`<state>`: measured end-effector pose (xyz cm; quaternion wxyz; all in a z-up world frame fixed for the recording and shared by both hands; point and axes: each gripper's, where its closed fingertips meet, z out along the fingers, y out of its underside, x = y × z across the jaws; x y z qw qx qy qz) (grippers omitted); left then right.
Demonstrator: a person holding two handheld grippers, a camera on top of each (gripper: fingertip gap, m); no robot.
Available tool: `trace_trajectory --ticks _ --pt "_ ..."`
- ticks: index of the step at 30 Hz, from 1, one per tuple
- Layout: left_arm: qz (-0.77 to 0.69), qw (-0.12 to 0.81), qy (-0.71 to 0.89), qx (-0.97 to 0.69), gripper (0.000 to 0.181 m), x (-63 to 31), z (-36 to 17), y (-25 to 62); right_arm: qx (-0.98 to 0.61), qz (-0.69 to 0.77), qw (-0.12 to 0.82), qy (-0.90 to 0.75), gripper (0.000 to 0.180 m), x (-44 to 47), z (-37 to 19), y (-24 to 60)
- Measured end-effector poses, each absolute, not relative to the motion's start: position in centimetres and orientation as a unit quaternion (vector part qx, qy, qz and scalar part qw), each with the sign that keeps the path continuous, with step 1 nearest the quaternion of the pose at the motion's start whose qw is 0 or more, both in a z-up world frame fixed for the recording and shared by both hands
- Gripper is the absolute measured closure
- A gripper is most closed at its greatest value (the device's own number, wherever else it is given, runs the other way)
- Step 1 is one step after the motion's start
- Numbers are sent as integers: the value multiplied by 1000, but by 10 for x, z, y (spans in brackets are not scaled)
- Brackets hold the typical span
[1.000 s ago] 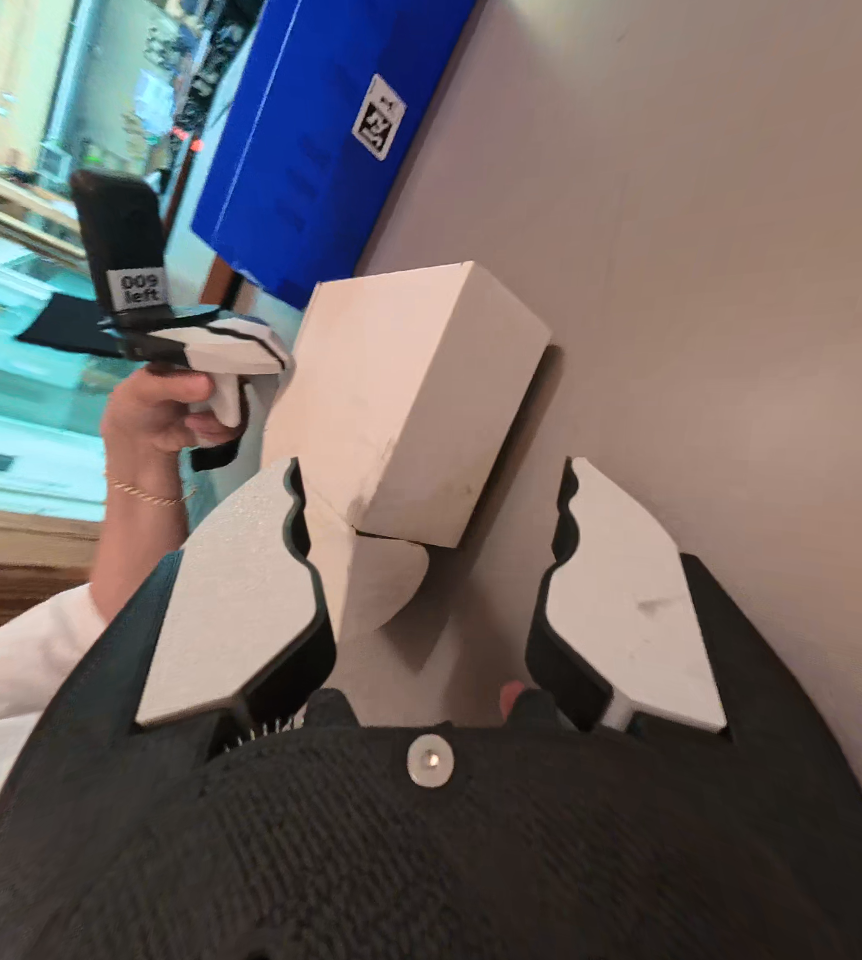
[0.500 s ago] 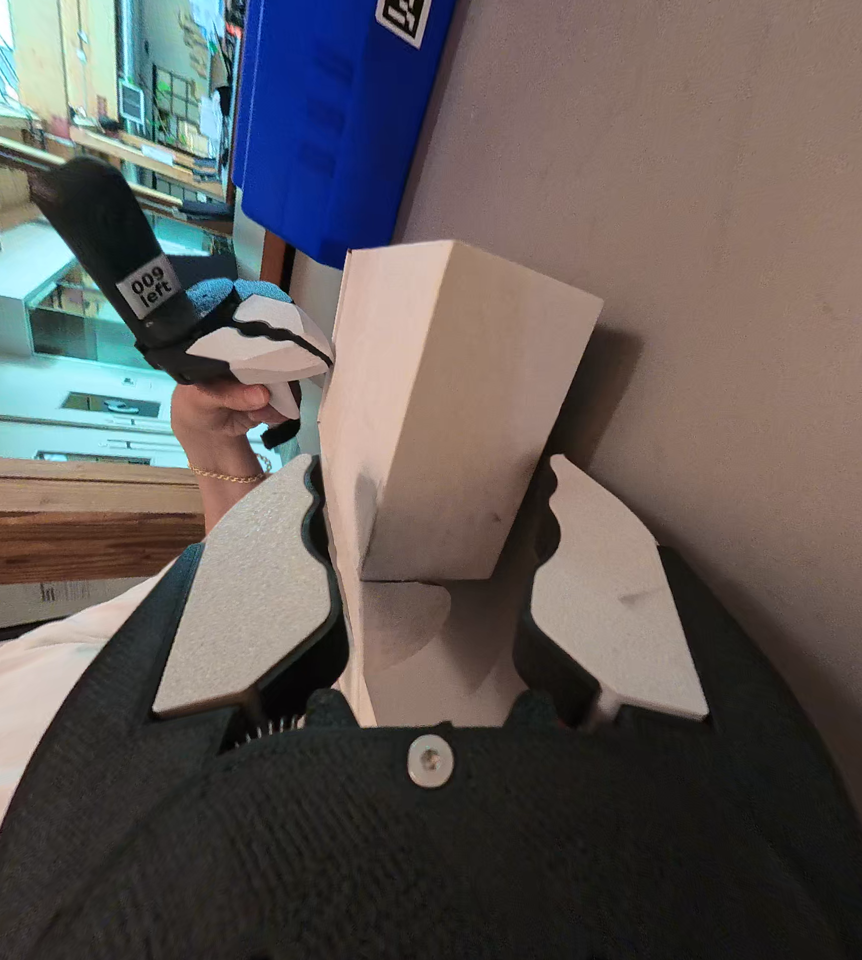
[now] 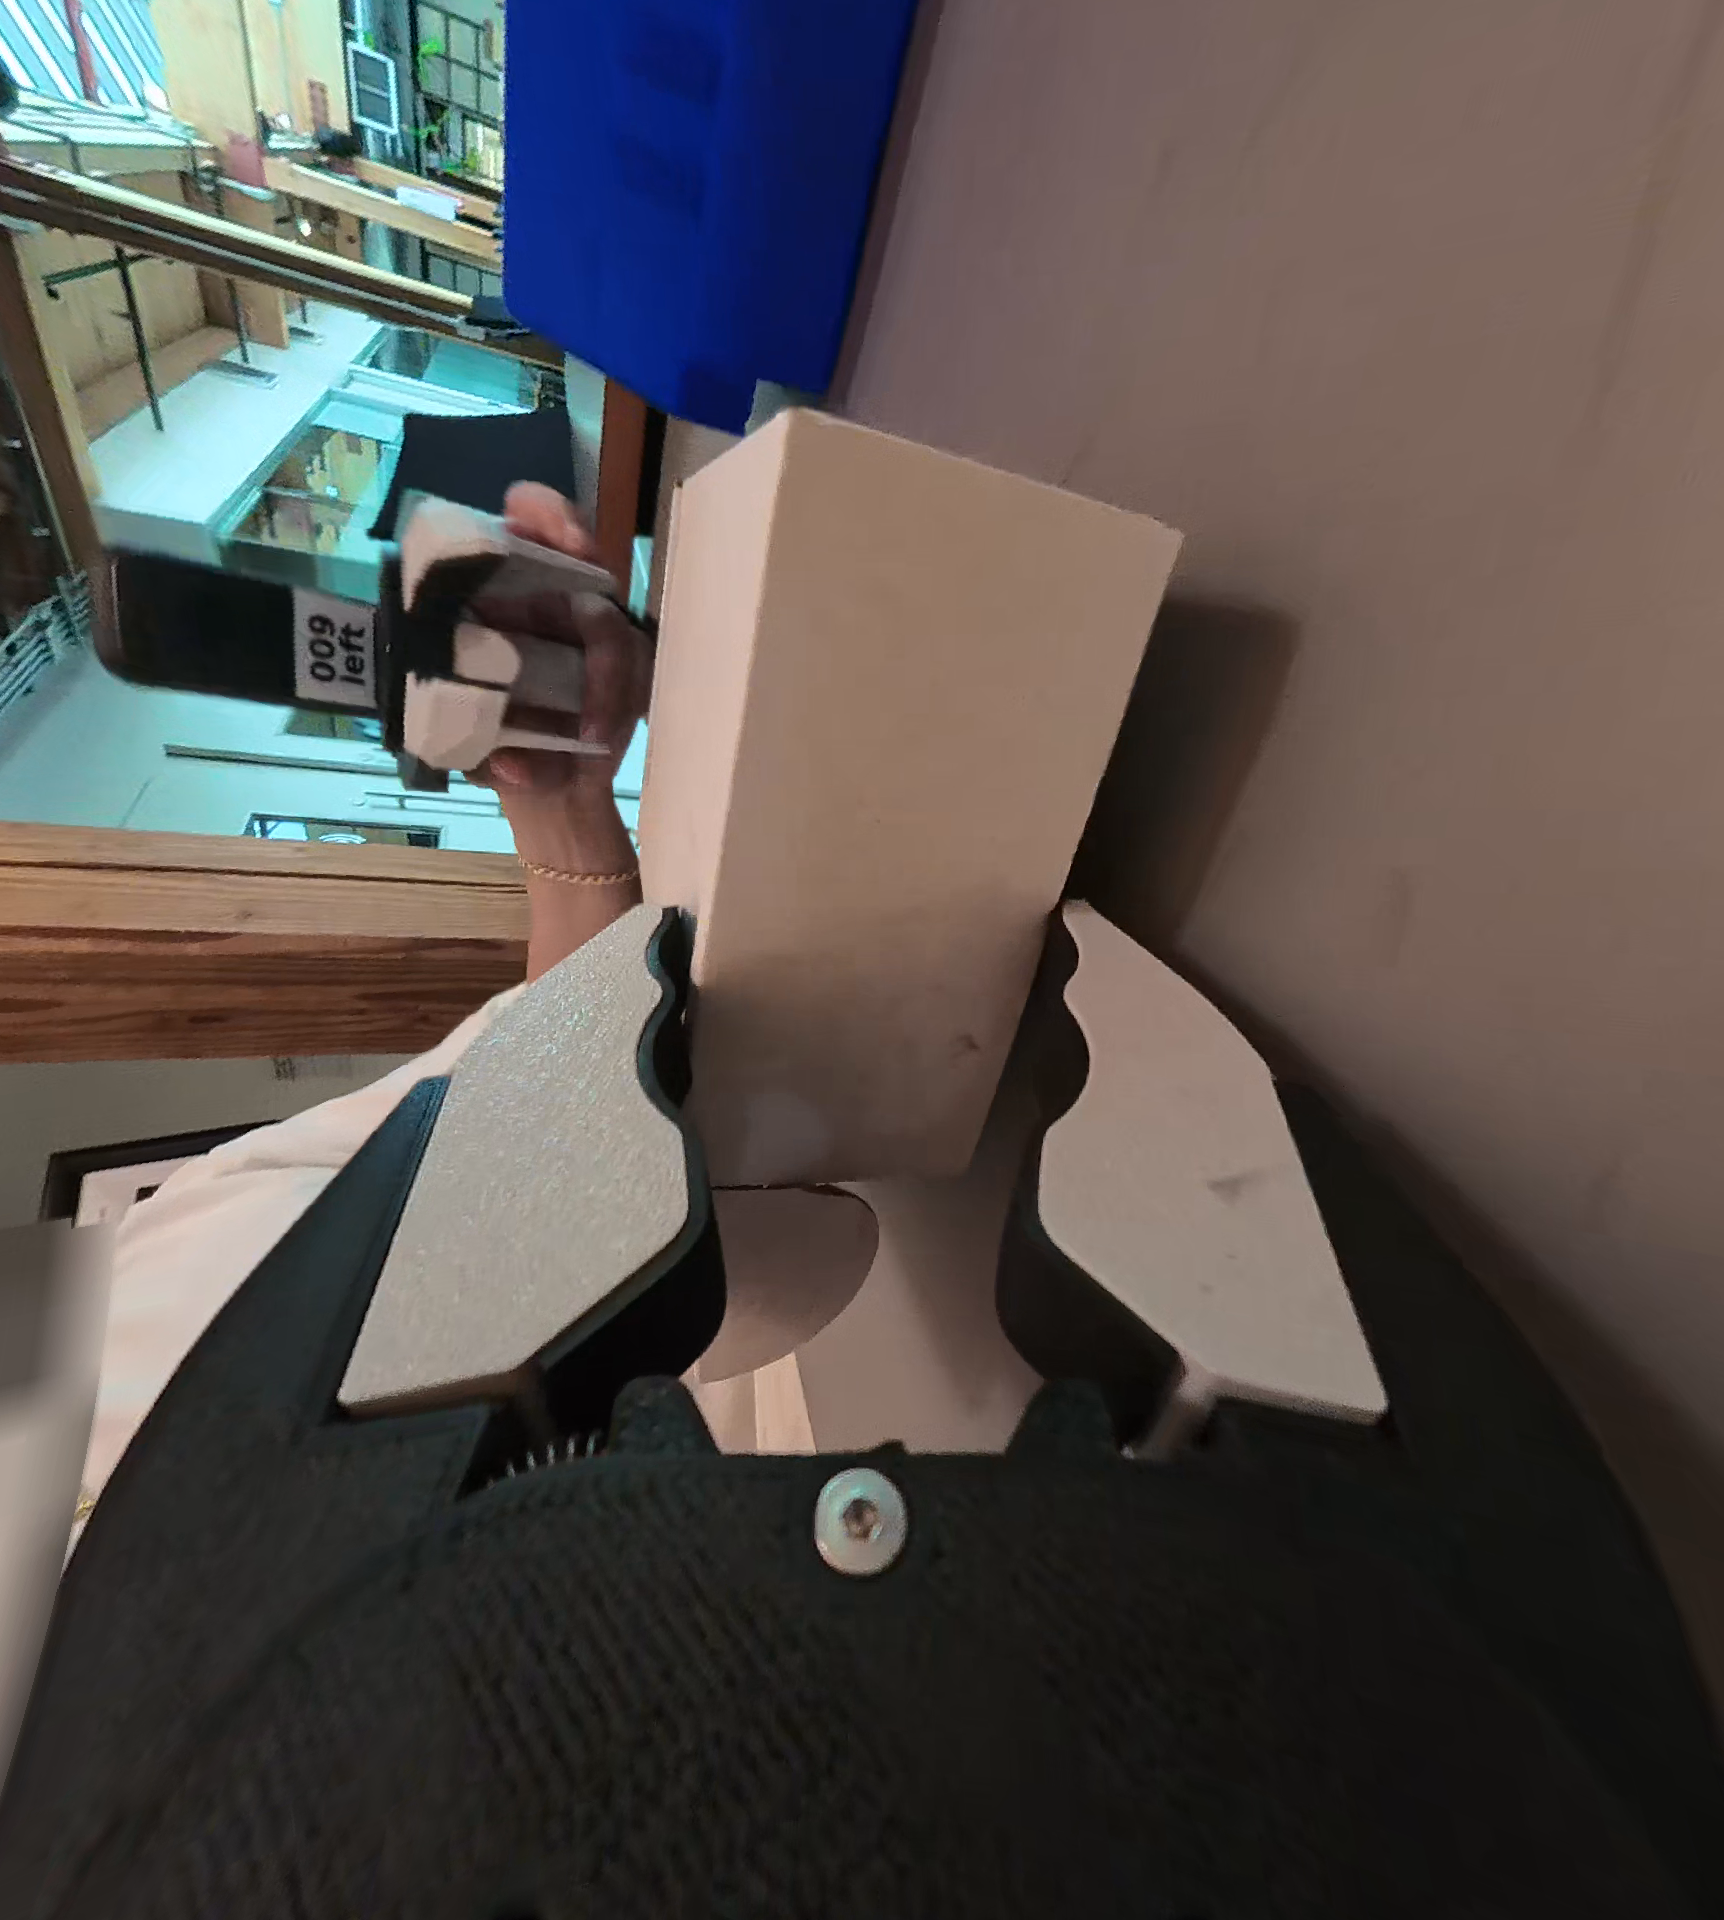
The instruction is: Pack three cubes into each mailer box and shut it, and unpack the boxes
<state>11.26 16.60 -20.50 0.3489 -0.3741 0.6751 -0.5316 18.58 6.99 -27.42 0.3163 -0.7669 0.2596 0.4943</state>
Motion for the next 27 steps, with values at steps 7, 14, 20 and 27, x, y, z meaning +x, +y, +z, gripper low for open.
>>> trace_trajectory --ticks 7,14,20,27 --pt "-211 600 770 -41 100 85 -206 138 -731 540 329 258 115 192 -248 61" --pt "-96 646 744 143 100 99 -225 94 -725 577 303 223 115 164 -234 58" --pt "-130 640 752 95 108 110 -221 82 -708 584 324 231 112 171 -224 46" --pt "-505 383 739 -228 109 117 -203 76 -679 451 557 162 91 219 -151 5"
